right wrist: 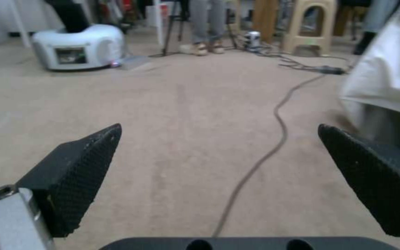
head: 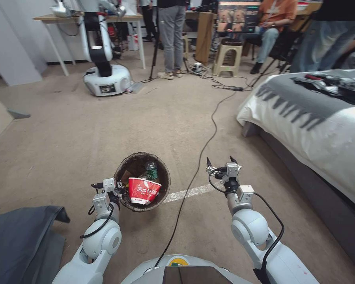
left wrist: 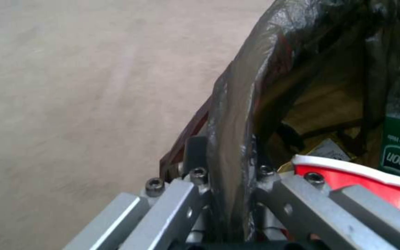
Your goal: Pick up the trash bin, then pick up the garbage from the floor and place it into the trash bin.
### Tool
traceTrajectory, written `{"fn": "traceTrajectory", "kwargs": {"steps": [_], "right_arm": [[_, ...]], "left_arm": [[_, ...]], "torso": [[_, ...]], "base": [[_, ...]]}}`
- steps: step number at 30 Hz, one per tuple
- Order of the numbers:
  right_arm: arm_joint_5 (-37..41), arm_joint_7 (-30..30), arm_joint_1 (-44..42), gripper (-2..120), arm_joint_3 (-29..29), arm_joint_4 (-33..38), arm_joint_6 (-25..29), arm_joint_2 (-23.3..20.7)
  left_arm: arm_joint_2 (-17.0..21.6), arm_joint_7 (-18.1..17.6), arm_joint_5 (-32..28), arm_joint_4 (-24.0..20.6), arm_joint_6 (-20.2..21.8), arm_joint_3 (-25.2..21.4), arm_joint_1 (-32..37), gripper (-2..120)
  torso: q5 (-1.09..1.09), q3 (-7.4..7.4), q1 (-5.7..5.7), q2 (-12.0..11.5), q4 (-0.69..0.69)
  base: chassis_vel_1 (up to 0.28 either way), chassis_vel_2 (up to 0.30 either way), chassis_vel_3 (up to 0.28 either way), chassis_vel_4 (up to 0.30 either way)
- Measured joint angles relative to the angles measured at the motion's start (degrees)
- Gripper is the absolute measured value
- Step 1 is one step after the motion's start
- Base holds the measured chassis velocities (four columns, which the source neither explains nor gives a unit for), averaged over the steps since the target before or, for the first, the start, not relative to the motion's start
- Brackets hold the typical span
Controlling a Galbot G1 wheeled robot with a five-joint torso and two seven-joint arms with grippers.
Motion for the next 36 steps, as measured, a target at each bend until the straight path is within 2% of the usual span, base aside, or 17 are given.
{"fn": "traceTrajectory", "kwargs": {"steps": [16, 20, 27, 32, 34, 36], "right_arm": [[0.0, 0.3, 0.3, 100, -0.1, 0.0, -0.1, 0.5], [0.1, 0.6, 0.6, 100, -0.1, -0.1, -0.2, 0.8], [0.0, 1.0, 0.6, 100, 0.0, -0.3, -0.4, 1.5], [-0.1, 1.3, 0.7, 100, 0.3, -0.9, -0.4, 1.8], [0.0, 1.6, 0.9, 100, 0.6, -1.0, -0.6, 1.6], [0.0, 1.7, 1.0, 100, 0.7, -1.0, -0.7, 1.5]], "left_arm": [[-0.2, 0.1, 0.3, 0.1, 0.0, 0.1, -0.1, 0], [-0.1, 0.3, 1.0, 0.5, 0.0, 0.2, -0.3, 0], [0.1, 1.1, 1.0, 0.1, 0.3, 0.5, -0.6, 0], [1.0, 1.2, -0.9, -2.0, 2.0, 0.8, -0.6, 0], [2.5, 0.5, -5.5, -5.0, 5.3, 1.2, -0.9, 0], [3.3, 0.1, -7.8, -5.8, 6.9, 1.3, -1.2, 0]], "torso": [[0.00, 0.00, 0.00, 0.0, 0.00], [0.00, 0.00, 0.00, 0.0, 0.05], [-0.01, -0.01, 0.00, 0.0, -0.01], [0.00, -0.01, 0.00, 0.0, 0.00], [0.00, -0.01, 0.00, 0.0, 0.00], [0.00, -0.01, 0.00, 0.0, 0.00]], "base": [[0.119, 0.112, 0.120, 0.114], [0.030, 0.011, 0.023, 0.020], [0.000, 0.000, 0.000, 0.000], [0.000, 0.000, 0.000, 0.000], [0.000, 0.000, 0.000, 0.000], [0.000, 0.000, 0.000, 0.000]]}}
